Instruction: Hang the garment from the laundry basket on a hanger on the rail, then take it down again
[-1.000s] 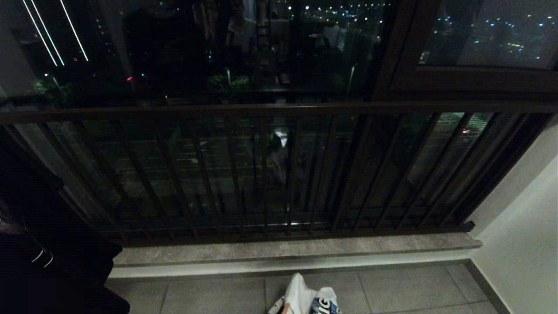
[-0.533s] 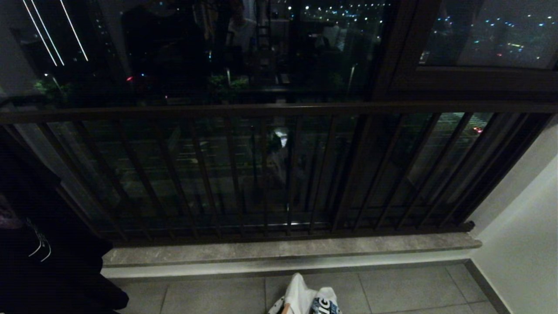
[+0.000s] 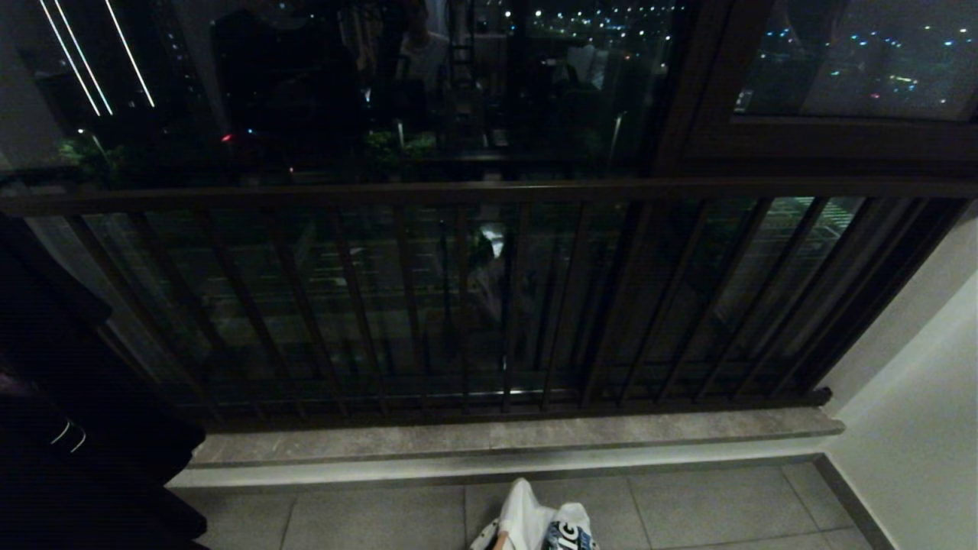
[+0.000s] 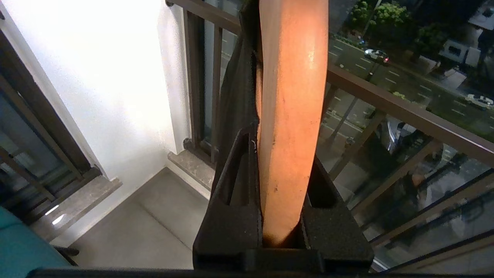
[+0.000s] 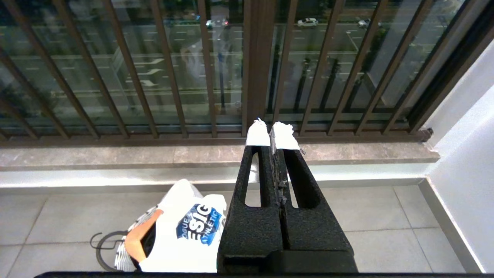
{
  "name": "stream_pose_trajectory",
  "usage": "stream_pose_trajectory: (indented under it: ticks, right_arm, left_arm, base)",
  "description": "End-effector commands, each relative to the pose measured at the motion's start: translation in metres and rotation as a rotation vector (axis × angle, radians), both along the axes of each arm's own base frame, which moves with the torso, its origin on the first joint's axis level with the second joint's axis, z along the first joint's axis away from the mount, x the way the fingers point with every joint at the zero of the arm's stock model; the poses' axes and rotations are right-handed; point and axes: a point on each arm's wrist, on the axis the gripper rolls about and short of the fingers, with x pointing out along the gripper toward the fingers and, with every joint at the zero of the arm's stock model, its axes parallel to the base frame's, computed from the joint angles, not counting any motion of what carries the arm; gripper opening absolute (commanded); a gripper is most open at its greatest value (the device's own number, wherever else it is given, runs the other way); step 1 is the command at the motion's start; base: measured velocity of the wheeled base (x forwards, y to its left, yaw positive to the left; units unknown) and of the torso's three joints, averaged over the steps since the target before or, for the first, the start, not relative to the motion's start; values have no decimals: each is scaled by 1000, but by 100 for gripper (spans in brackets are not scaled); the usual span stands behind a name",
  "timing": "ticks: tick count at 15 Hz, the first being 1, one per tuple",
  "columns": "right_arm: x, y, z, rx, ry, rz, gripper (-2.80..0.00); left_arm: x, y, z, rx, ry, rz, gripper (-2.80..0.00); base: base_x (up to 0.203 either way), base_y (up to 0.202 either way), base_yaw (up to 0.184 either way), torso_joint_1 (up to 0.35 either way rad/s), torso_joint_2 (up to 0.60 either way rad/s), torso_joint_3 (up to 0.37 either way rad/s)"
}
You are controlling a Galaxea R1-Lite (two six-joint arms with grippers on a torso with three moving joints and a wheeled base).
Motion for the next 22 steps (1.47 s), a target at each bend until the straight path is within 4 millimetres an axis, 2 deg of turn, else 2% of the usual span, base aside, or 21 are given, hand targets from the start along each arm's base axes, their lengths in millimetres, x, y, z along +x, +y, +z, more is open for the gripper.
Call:
stream_pose_trajectory:
  ticks: [1,6,22]
  right_arm:
    - [0,0,0,0,-1,0,-280]
    - [0,0,0,0,-1,0,-280]
    - [0,0,0,0,-1,0,-280]
  left_arm:
    - [-1,-1,0,0,-2,0,-280]
    - [1,-4,2,16,-33,-33,-280]
    - [10,2,-10,71,-156,-38,-280]
  base:
    - [0,0,0,0,0,0]
    - [0,0,0,0,0,0]
    - [0,0,0,0,0,0]
